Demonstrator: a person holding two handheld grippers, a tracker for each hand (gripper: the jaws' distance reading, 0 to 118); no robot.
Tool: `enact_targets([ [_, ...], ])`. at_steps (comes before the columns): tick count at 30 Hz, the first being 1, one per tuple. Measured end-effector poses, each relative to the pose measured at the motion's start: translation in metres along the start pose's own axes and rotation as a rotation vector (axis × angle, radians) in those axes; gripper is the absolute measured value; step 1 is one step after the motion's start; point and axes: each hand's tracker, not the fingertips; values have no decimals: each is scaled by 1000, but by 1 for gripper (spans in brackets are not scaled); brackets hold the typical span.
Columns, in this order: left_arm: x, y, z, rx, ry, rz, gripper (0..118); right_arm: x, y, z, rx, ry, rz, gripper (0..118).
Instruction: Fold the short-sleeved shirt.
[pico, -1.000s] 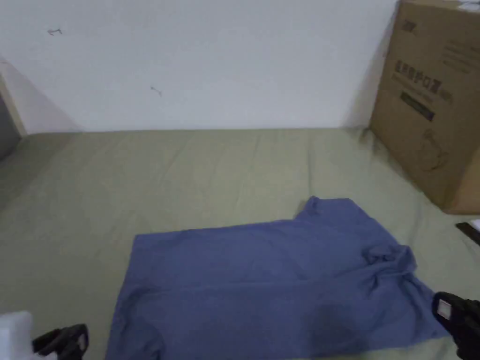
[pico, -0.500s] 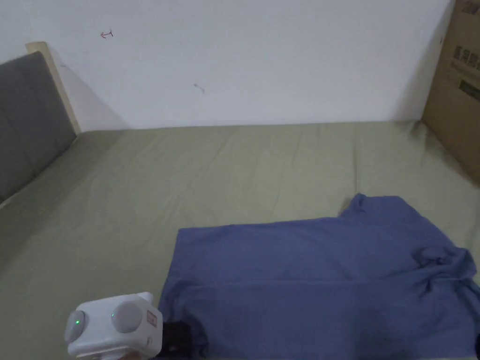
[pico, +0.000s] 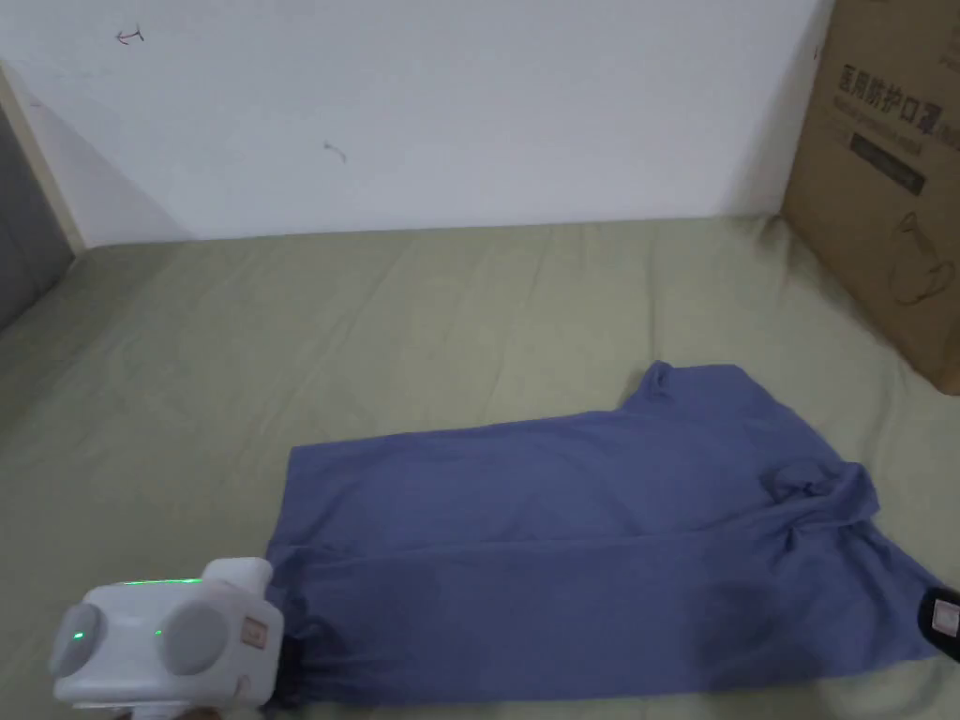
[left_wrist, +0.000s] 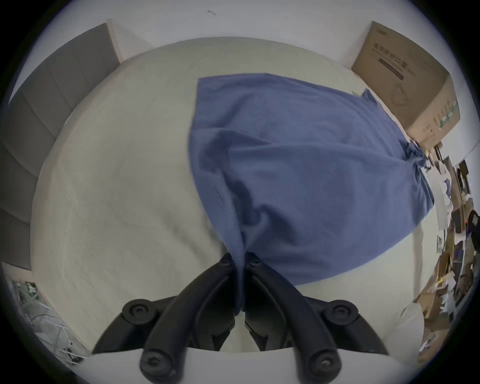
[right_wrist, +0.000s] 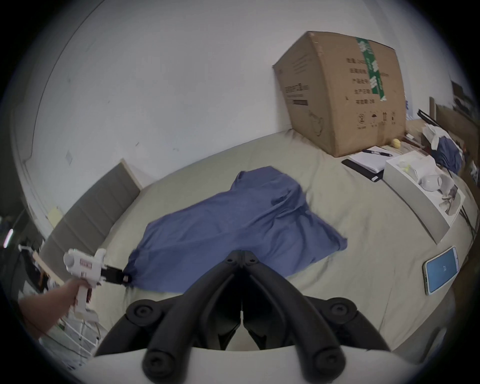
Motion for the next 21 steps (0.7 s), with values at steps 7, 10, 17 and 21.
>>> enact_targets([
  [7,-13,5,18,93,38,-29,3,87,75,-65,-320,-116,-98,4],
  [10,-11,-1,17,81,38,-41,3,111,76,-98,-401,-71,-193,108],
  [17,-13,-5,11,74,31,14,3,153,46,-167,-532,-225,-191,107],
  [21,-12,-6,7,66,43,-8,3,153,36,-186,-591,-275,-200,94],
])
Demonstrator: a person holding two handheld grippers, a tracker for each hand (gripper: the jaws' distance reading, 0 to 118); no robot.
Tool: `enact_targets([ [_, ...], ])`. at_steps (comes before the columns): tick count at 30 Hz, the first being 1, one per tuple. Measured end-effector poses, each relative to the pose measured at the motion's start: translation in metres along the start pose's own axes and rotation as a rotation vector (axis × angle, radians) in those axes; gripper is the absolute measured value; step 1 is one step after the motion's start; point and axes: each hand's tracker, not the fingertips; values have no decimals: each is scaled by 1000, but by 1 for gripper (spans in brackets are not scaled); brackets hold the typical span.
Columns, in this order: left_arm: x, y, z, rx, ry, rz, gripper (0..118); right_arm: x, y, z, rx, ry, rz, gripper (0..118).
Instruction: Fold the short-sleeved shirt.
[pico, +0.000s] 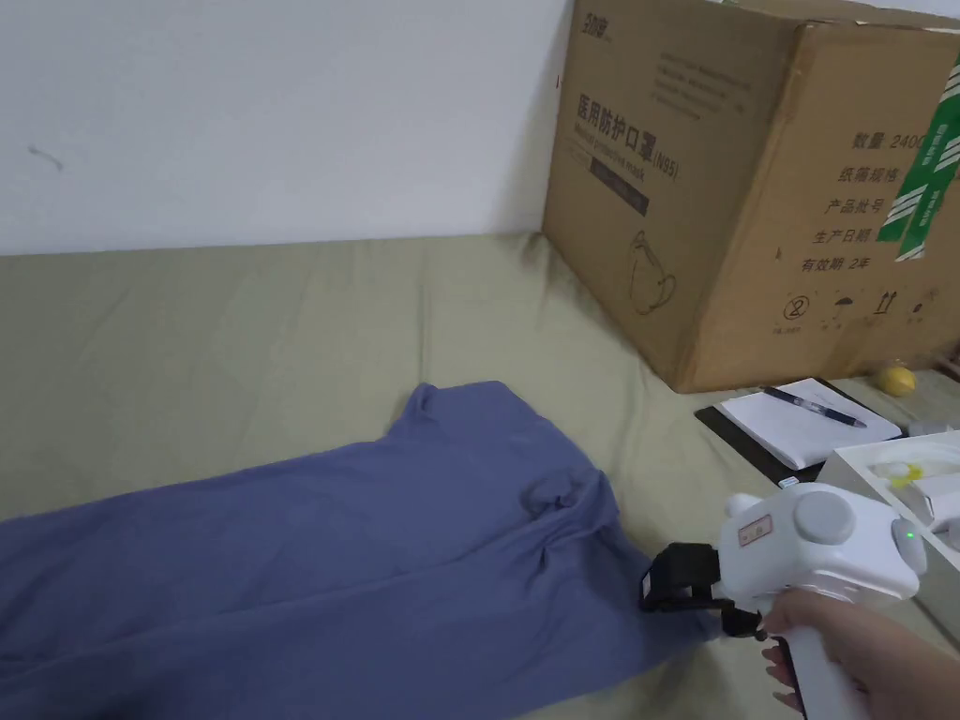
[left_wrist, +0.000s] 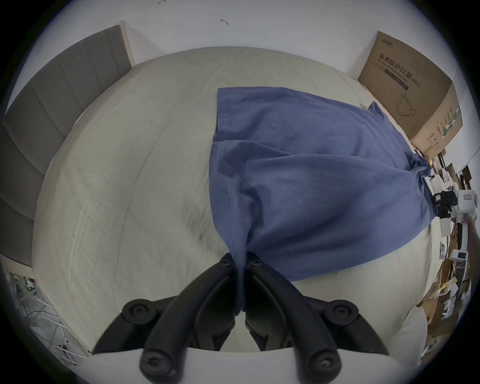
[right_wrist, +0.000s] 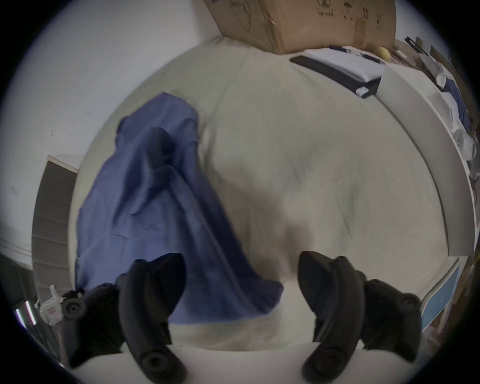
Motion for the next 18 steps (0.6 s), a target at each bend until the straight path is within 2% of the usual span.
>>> enact_targets([
  [2,-1,1,-2,-9,-4,19,3,-6,-1,-7,-6,-75,63,81],
  [5,-4,1,-6,-19,-12,37,3,-16,-6,0,4,-118,141,67],
  [6,-3,1,-6,-20,-12,38,3,-19,-7,3,12,-134,161,49],
  [7,-4,1,-6,-21,-13,39,3,-19,-6,6,23,-107,183,25],
  [8,-5,2,-7,-21,-12,39,3,-20,-7,9,19,-25,179,4],
  [11,-4,3,-4,-20,-11,31,3,-27,-14,23,42,-88,220,4],
  [13,-8,5,1,-26,-19,31,3,-20,-16,37,52,-78,219,4],
  [18,-19,2,33,-36,-46,6,3,4,-37,86,54,21,97,4],
])
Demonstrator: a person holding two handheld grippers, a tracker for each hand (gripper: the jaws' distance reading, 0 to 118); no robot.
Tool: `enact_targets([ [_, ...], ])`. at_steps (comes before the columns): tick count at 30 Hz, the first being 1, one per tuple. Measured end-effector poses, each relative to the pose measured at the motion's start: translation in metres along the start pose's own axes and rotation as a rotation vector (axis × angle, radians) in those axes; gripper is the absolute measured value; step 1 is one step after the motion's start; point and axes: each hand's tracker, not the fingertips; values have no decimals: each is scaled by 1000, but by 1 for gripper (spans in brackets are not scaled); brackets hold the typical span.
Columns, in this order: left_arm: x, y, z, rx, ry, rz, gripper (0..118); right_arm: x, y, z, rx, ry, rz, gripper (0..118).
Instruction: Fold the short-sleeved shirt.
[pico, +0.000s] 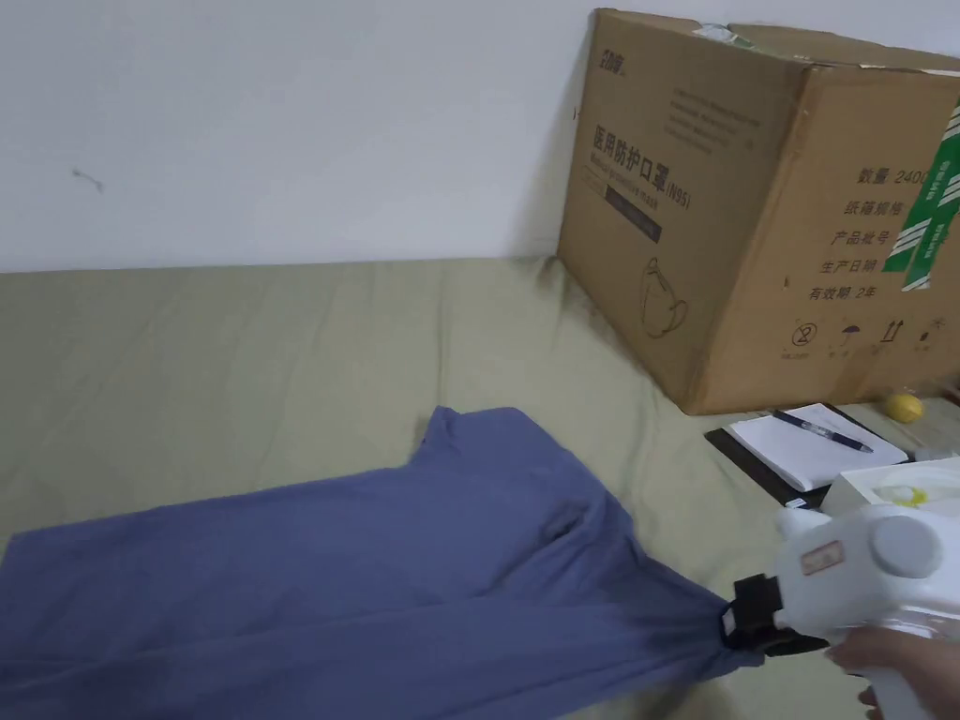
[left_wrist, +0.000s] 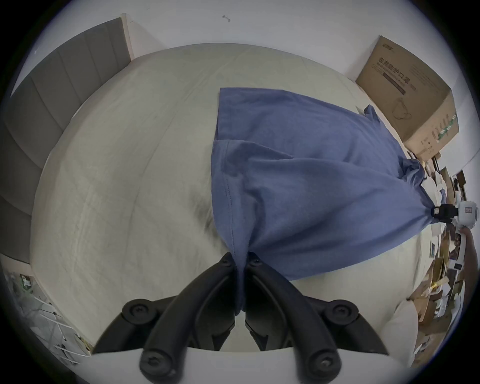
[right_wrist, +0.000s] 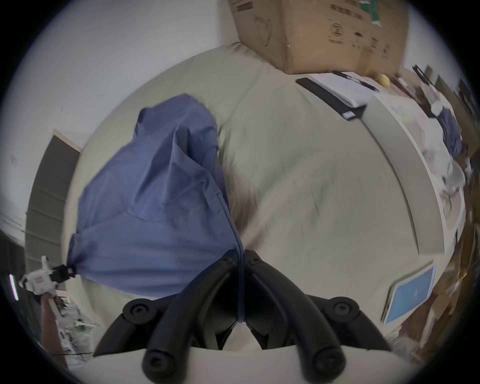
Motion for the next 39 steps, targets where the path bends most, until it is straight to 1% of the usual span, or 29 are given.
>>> enact_targets([
  [4,-15,-30,33,-56,-50,-61,3,9,-45,42,-11,31,5,4],
  [6,-23,-53,43,-80,-59,-67,3,13,-71,50,-52,42,0,4],
  [8,-29,-75,45,-108,-78,-56,3,21,-97,50,-90,56,-40,4],
  [9,-33,-85,43,-126,-97,-41,3,19,-112,47,-100,72,-53,4],
  [11,-40,-102,33,-131,-134,-2,3,24,-131,33,-76,87,-53,4],
  [13,-43,-109,26,-104,-147,35,6,30,-135,22,-52,69,-69,4],
  [14,-45,-111,24,-89,-145,41,13,31,-137,19,-42,65,-79,6],
  [15,-44,-113,23,-75,-113,40,29,31,-139,18,-30,55,-101,16],
  [16,-45,-114,23,-61,-64,20,45,34,-138,16,-34,7,-115,32],
  [17,-44,-115,23,-44,-6,-1,65,36,-136,15,-30,-51,-113,52],
  [18,-43,-115,23,-37,78,-7,96,35,-136,17,-19,-85,-100,88],
  [19,-42,-114,23,-42,170,-27,112,32,-136,22,-5,-114,-74,107],
  [20,-43,-114,29,-4,212,-62,115,29,-135,29,11,-138,-54,117],
  [22,-42,-113,47,90,221,-87,115,16,-134,46,87,-117,18,115],
  [24,-38,-109,70,173,162,-39,115,-4,-134,63,138,-103,80,114],
  [26,-34,-106,99,272,-2,54,115,-34,-140,85,235,-42,133,114],
  [27,-30,-106,109,310,-67,90,115,-48,-143,93,279,-18,155,112],
  [28,-25,-108,121,361,-147,131,113,-65,-149,102,353,17,183,105],
  [29,-20,-111,131,408,-225,146,108,-80,-155,110,444,65,205,92],
  [30,-16,-115,137,473,-273,139,81,-93,-161,116,511,108,230,63],
  [31,-7,-123,146,569,-288,124,41,-109,-168,122,576,141,263,39],
  [32,3,-132,154,681,-284,97,3,-126,-175,125,635,148,289,15],
  [33,12,-136,157,730,-245,74,0,-138,-181,126,673,151,305,0],
  [34,21,-140,160,776,-187,52,0,-150,-185,128,714,163,322,0],
  [35,25,-141,164,794,-181,16,0,-159,-188,130,739,202,321,0],
  [37,26,-136,172,790,-252,-13,0,-170,-187,131,748,299,325,0],
  [39,28,-120,173,789,-220,-31,0,-179,-186,133,768,273,338,0],
])
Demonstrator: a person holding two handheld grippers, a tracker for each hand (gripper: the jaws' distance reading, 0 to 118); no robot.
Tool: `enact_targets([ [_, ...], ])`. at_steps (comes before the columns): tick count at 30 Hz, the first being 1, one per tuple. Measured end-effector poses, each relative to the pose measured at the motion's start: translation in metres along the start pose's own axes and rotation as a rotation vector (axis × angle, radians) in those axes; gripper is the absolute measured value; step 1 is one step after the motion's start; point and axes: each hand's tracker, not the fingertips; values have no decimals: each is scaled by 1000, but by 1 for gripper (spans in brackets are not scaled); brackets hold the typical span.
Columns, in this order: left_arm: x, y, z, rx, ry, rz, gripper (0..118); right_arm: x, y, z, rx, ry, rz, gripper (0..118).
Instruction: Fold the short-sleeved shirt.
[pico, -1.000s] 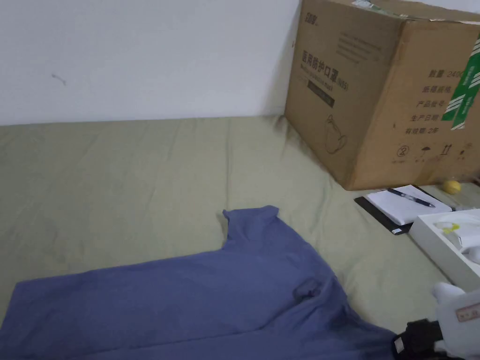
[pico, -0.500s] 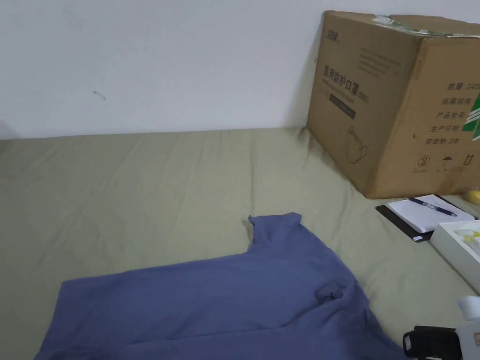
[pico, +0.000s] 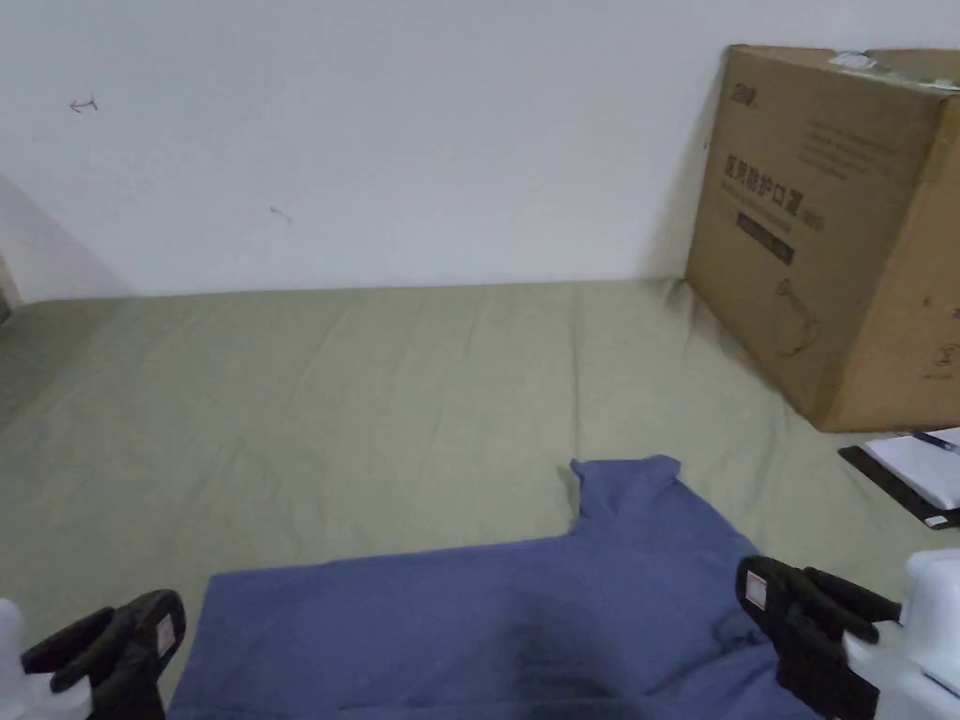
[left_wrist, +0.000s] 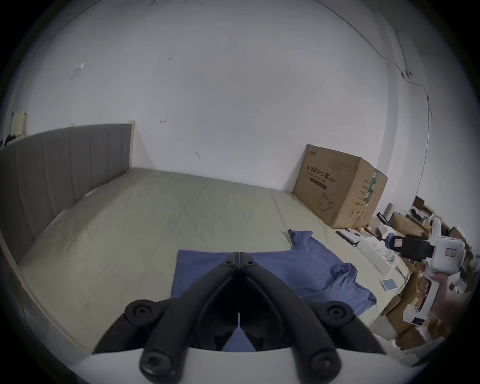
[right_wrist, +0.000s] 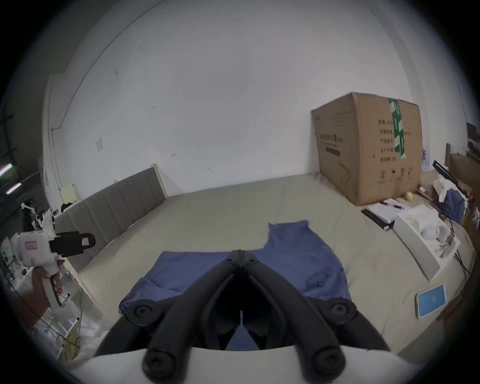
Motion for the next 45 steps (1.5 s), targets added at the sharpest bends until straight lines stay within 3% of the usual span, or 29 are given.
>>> enact_targets([
  [3,-24,30,-41,-87,35,-21,0,-1,10,-11,-28,16,37,0],
  [7,-78,64,-167,-590,121,44,0,3,8,-29,-72,10,42,0],
  [9,-106,56,-222,-758,50,80,0,7,2,-40,-106,10,36,0],
  [11,-122,38,-275,-845,104,94,0,10,-6,-55,-154,-7,41,0],
  [12,-130,32,-292,-862,91,106,17,11,-10,-60,-166,-14,43,0],
  [14,-147,16,-324,-887,49,88,95,16,-19,-70,-177,-30,48,0],
  [15,-146,7,-331,-904,73,82,117,18,-21,-75,-191,-31,49,0],
  [16,-148,1,-337,-916,119,42,112,20,-24,-80,-217,-31,49,0],
  [19,-145,-8,-351,-847,112,-4,112,25,-32,-90,-245,-34,46,0],
  [22,-139,-18,-368,-902,129,-5,111,30,-39,-99,-272,-36,40,0],
  [25,-126,-29,-373,-923,177,-131,104,30,-43,-102,-286,-34,21,0],
  [26,-123,-28,-373,-919,195,-119,96,29,-42,-101,-288,-33,15,0],
  [28,-122,-22,-371,-887,250,-88,68,28,-43,-99,-289,-34,5,0],
  [30,-114,-17,-361,-841,224,-102,61,28,-42,-97,-286,-34,7,0],
  [32,-108,-14,-348,-833,112,-100,1,31,-38,-99,-274,-38,18,0],
  [34,-100,-16,-338,-832,136,-121,0,39,-27,-106,-253,-22,3,0],
  [38,-92,-6,-301,-605,117,-160,0,72,22,-147,-192,-20,-50,0],
  [40,-93,0,-283,-524,68,-131,0,100,47,-191,-308,-32,-115,0],
  [43,-90,5,-266,-497,30,-124,0,138,60,-264,-568,46,-195,0],
  [44,-89,6,-262,-495,27,-122,0,148,58,-287,-633,28,-206,3],
  [45,-87,6,-258,-491,27,-120,0,157,56,-307,-674,-17,-194,24],
])
